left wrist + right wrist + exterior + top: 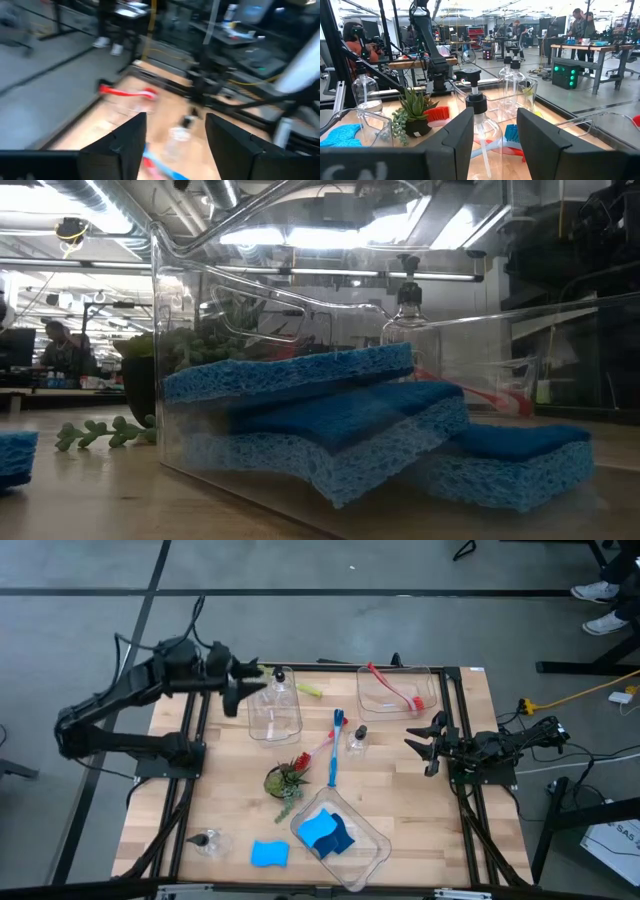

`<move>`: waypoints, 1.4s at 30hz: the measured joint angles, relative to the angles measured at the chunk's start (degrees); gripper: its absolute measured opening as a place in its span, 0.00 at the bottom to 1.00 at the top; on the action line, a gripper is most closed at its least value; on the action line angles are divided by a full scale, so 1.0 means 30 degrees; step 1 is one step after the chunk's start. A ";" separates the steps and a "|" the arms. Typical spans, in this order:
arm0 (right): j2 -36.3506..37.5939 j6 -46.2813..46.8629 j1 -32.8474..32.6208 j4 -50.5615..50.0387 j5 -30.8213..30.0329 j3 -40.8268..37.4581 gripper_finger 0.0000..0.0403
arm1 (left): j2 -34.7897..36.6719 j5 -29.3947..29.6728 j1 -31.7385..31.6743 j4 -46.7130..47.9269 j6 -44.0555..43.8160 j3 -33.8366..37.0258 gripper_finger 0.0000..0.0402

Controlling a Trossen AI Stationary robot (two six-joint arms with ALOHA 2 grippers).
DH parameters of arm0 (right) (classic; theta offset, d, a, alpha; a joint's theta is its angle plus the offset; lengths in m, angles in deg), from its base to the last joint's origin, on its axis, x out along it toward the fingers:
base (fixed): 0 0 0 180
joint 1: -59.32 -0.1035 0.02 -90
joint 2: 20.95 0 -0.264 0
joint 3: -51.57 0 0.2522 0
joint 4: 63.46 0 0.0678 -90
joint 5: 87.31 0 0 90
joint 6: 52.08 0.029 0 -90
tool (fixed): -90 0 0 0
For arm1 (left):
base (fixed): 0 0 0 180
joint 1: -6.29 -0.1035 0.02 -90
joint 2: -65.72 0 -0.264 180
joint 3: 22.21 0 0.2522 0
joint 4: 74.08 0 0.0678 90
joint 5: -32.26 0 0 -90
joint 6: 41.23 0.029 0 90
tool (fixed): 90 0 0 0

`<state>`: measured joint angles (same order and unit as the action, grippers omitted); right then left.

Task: Pick & Place Kitchen Sink Supplies
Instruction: Put the transparent soap dispenser into the top left transparent bin

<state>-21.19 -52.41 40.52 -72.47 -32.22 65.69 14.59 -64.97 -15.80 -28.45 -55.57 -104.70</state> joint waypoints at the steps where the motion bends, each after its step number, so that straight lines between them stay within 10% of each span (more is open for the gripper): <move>1: -0.0003 0.0047 0.0003 0.0000 0.0000 0.0000 0.37 | 0.0091 0.0022 0.0694 0.0006 -0.0477 0.0000 0.48; 18: -0.0004 0.0037 0.0002 0.0000 0.0000 0.0000 0.37 | 0.0142 0.4499 1.1834 -0.1460 -0.0052 -0.1168 0.35; 42: -0.0004 0.0034 -0.0001 -0.0002 -0.0002 -0.0002 0.37 | -0.0051 0.4098 2.2430 1.1457 0.1038 -0.4218 0.22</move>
<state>-21.20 -52.31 40.52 -72.47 -32.23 65.69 14.44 -52.68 51.49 5.92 -52.45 -117.36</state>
